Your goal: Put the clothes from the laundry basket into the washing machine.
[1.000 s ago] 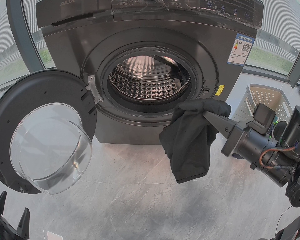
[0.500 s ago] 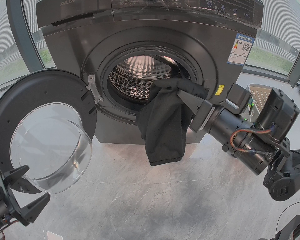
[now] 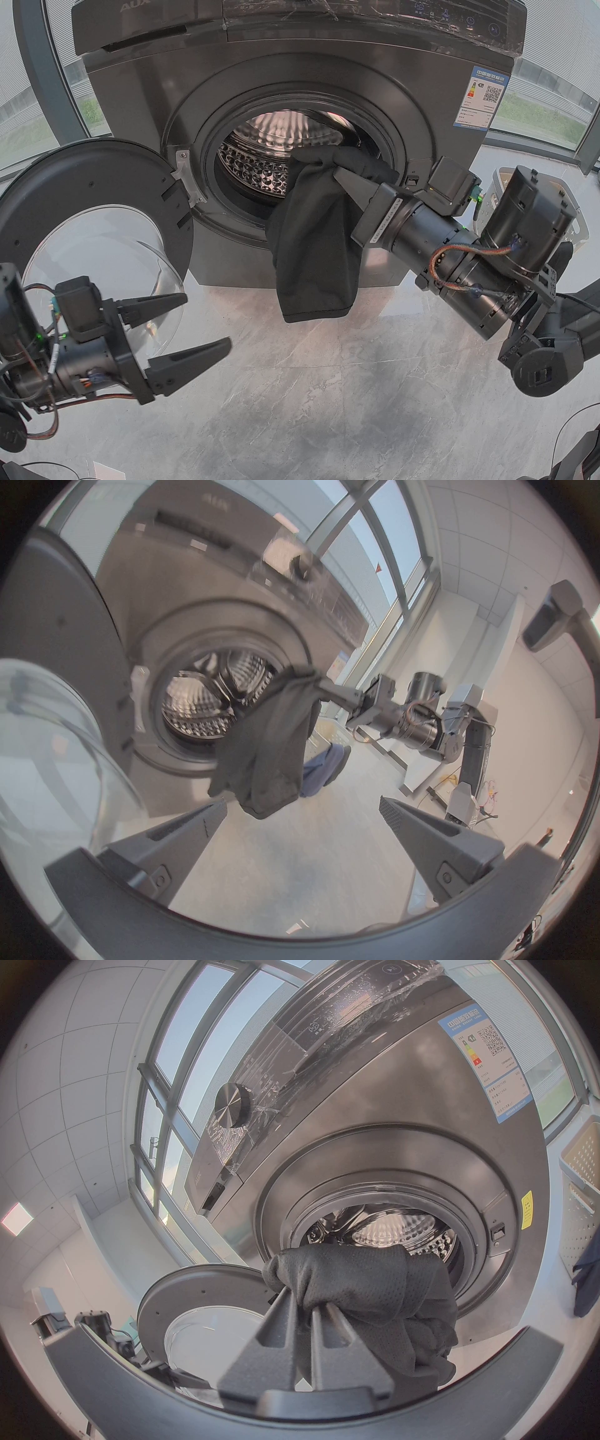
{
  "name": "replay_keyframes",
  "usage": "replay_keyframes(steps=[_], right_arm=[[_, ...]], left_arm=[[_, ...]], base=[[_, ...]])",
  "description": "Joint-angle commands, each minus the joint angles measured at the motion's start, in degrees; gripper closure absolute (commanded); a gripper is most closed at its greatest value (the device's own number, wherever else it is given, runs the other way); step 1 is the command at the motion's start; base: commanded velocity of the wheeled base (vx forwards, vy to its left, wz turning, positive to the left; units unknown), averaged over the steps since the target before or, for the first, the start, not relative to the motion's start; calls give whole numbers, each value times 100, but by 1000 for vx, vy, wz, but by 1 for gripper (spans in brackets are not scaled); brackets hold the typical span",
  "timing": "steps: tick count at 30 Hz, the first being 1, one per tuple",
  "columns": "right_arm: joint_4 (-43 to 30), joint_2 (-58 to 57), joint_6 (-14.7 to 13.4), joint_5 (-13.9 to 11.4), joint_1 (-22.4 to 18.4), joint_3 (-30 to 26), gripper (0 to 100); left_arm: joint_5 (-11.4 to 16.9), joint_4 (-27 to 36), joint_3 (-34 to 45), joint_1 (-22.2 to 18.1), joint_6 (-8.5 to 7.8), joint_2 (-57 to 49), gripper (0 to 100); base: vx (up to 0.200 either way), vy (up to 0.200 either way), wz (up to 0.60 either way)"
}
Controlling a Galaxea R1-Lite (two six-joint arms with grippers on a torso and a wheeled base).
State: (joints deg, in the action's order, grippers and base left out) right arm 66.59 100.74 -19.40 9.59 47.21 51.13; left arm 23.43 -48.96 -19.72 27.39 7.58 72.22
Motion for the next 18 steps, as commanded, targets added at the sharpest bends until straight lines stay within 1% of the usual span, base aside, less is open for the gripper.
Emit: replay_keyframes(steps=[1,7,12,18], right_arm=[[48,121,-38,-10,7,213,100],[48,121,-47,-1,25,249,100],[56,95,-47,7,69,196,100],[56,68,-47,16,148,178,100]], left_arm=[[-40,-272,-418,293,129,1444,0],[-75,-422,-682,293,85,1928,0],[-75,-448,-866,284,85,2323,0],[-111,-808,-1156,249,85,2842,0]], base=[[0,0,0],[0,0,0],[0,0,0],[0,0,0]])
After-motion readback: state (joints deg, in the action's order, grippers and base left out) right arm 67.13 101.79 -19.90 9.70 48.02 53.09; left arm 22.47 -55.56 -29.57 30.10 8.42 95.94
